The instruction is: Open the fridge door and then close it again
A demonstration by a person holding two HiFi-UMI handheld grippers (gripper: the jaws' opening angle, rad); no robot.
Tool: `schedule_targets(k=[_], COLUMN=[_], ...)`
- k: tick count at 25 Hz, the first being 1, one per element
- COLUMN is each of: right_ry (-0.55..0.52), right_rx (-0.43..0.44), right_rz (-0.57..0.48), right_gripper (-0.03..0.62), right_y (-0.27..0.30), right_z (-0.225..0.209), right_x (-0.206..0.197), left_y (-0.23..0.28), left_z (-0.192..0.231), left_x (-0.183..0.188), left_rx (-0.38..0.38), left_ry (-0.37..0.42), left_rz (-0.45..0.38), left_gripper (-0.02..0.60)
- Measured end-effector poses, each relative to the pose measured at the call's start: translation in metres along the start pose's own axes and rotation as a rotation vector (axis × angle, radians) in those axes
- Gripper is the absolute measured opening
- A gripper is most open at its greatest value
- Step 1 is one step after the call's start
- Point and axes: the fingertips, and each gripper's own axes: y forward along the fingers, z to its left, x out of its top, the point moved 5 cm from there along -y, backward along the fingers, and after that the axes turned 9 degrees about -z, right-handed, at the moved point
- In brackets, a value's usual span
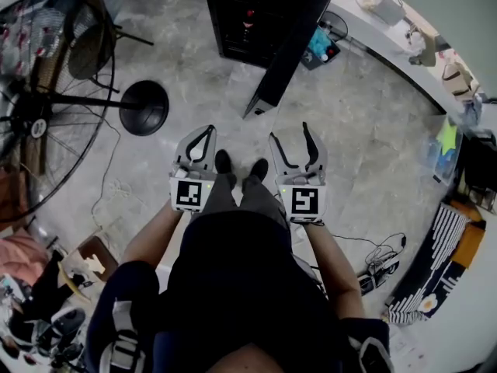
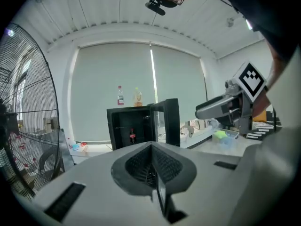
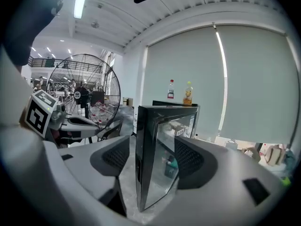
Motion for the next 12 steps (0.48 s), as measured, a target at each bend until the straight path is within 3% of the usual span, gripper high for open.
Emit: schedule_targets(k=[12], right_ry=[0.031], right_rx=[-0.092], right_rz=[0.050], right_gripper=[0.330], right_y=[0.060], right_z=[0.026], right_x=[-0.024], left_y=[-0.020], left_z=[0.033], left_x=[0.021], left_rx=[0.021], left_ry=[0.005], left_rz=[-0.026], left_gripper=[0.023])
